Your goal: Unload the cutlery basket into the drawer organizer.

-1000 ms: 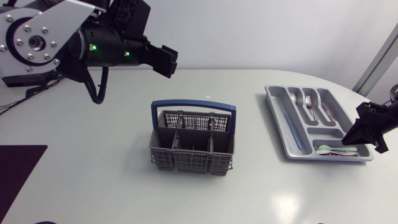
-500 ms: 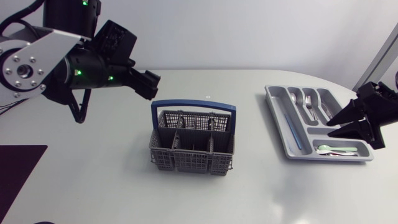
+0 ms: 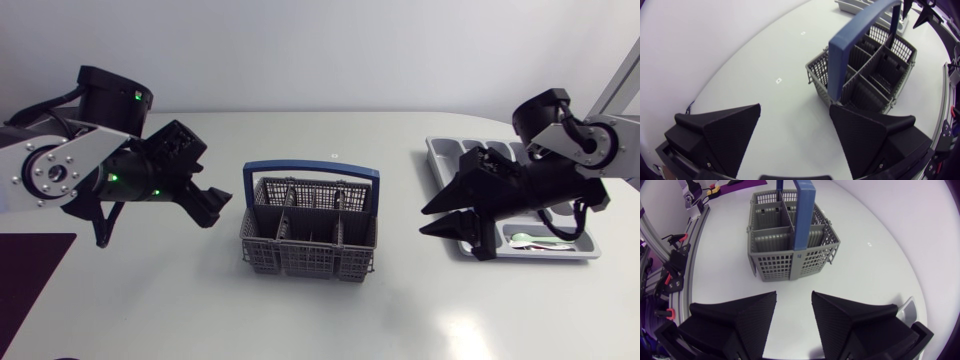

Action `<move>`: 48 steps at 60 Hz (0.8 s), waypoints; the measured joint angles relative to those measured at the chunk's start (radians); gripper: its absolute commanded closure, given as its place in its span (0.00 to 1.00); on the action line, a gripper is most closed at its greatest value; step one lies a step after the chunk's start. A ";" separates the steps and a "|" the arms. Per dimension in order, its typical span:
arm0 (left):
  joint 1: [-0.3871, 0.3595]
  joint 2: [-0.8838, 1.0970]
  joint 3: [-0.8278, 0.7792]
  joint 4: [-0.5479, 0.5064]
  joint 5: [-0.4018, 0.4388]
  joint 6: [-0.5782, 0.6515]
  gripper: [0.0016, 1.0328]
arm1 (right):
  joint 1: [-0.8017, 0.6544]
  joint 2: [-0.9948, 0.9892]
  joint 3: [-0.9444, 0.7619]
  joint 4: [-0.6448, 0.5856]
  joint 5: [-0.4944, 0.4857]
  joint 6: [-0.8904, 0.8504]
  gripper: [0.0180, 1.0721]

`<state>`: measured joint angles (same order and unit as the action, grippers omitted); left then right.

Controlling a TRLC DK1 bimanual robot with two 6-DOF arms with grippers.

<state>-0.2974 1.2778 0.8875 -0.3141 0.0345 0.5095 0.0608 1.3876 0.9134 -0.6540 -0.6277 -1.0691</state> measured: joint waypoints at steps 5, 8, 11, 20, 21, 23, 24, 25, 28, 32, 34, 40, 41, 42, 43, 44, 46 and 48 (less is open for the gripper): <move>0.018 0.000 -0.030 -0.001 0.016 0.042 0.13 | 0.063 0.004 -0.014 0.069 0.023 0.080 0.56; 0.024 0.000 -0.042 -0.001 0.019 0.063 0.18 | 0.096 0.014 -0.016 0.107 0.035 0.118 0.59; 0.029 0.000 -0.050 -0.001 0.030 0.077 0.25 | 0.123 0.025 -0.018 0.133 0.050 0.152 0.63; 0.033 0.031 -0.058 0.000 0.080 0.103 0.59 | 0.192 0.071 -0.019 0.196 0.083 0.225 0.82; 0.033 0.037 -0.058 0.000 0.087 0.105 0.64 | 0.196 0.076 -0.019 0.201 0.083 0.233 0.85; 0.033 0.051 -0.058 0.000 0.095 0.107 0.70 | 0.208 0.089 -0.020 0.212 0.094 0.243 0.90; 0.033 0.057 -0.058 -0.001 0.098 0.110 0.71 | 0.211 0.095 -0.021 0.218 0.098 0.249 0.92; 0.033 0.063 -0.058 -0.001 0.101 0.113 0.71 | 0.215 0.100 -0.021 0.222 0.101 0.254 0.94; 0.032 0.085 -0.058 0.000 0.119 0.118 0.73 | 0.227 0.116 -0.024 0.233 0.105 0.264 0.95; 0.026 0.115 -0.058 -0.001 0.123 0.120 0.73 | 0.236 0.136 -0.026 0.248 0.107 0.284 0.95; 0.020 0.129 -0.058 -0.001 0.123 0.120 0.73 | 0.241 0.146 -0.027 0.262 0.109 0.292 0.95; -0.002 0.153 -0.058 -0.002 0.127 0.120 0.73 | 0.257 0.164 -0.027 0.311 0.126 0.327 0.95; -0.007 0.157 -0.058 -0.002 0.127 0.120 0.73 | 0.260 0.166 -0.027 0.320 0.129 0.333 0.95; -0.010 0.158 -0.058 -0.002 0.127 0.120 0.73 | 0.262 0.169 -0.027 0.324 0.132 0.336 0.95; -0.014 0.161 -0.058 -0.002 0.127 0.120 0.73 | 0.265 0.171 -0.027 0.332 0.132 0.341 0.95; -0.019 0.163 -0.058 -0.001 0.127 0.120 0.73 | 0.268 0.174 -0.027 0.338 0.135 0.346 0.95; -0.027 0.165 -0.058 -0.002 0.125 0.120 0.73 | 0.272 0.179 -0.027 0.348 0.139 0.354 0.95; -0.032 0.166 -0.058 -0.002 0.123 0.120 0.73 | 0.272 0.183 -0.024 0.351 0.144 0.363 0.95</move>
<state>-0.3290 1.4437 0.8295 -0.3161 0.1574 0.6296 0.3332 1.5703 0.8890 -0.3031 -0.4839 -0.7059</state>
